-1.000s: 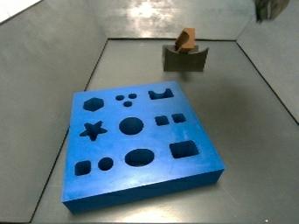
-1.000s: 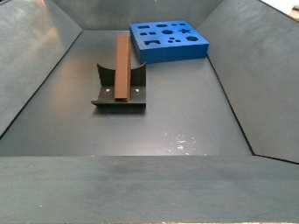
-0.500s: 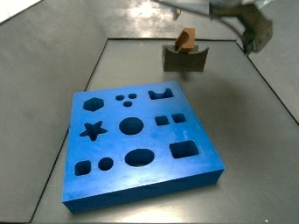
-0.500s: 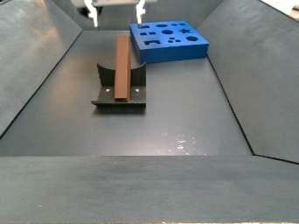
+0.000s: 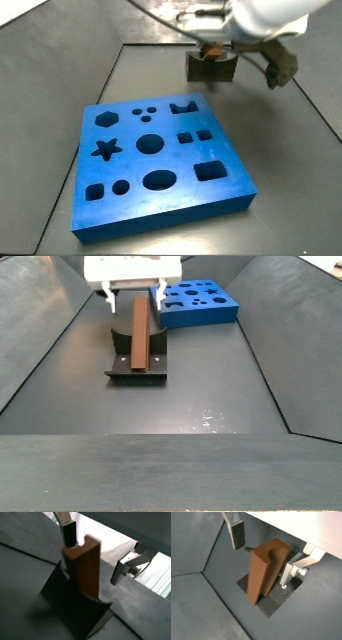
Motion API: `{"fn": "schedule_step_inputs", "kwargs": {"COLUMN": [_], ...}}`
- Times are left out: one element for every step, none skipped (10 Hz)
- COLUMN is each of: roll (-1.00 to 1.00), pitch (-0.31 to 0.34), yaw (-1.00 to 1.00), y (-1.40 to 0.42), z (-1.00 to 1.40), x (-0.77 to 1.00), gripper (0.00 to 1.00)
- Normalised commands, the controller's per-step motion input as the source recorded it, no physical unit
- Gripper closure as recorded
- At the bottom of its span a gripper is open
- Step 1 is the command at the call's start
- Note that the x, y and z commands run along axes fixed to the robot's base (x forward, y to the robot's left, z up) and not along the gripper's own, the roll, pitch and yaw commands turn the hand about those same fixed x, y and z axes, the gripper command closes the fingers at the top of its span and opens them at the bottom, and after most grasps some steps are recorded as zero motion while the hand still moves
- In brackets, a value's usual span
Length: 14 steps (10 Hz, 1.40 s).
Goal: Pick up the arch object. Move up. Place the arch object on the fixture. Regrasp the arch object. Rotate the arch object. Move to above the board. Insert the arch object.
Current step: Regrasp the arch object, then rotate the arch object.
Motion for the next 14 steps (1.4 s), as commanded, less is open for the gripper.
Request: {"fn": "schedule_step_inputs", "kwargs": {"roll": [0.06,0.00,0.00,-0.03,-0.08,-0.10,-0.12,-0.13,-0.14,-0.14,-0.14,-0.14,-0.15,-0.15], "pitch": [0.010,0.000,0.000,-0.025,-0.062,-0.082,-0.100,-0.103,-0.103,-0.094,-0.083,-0.073,-0.068,-0.055], "yaw": [-0.03,0.00,0.00,0.00,0.00,-0.01,-0.03,-0.04,-0.06,-0.08,-0.10,-0.10,-0.10,-0.10], "y": [0.00,0.00,0.39,0.38,0.36,0.32,0.28,0.26,0.24,0.21,0.19,0.17,0.16,0.14], "z": [-0.23,0.00,0.94,0.94,0.93,0.90,0.87,0.83,0.80,0.74,0.69,0.63,0.55,0.42], "x": [0.06,0.00,-1.00,-1.00,-1.00,-1.00,-1.00,-1.00,-1.00,-1.00,-1.00,-1.00,-1.00,-1.00], "gripper": [0.00,1.00,1.00,1.00,1.00,1.00,1.00,1.00,1.00,1.00,1.00,1.00,1.00,1.00]}}
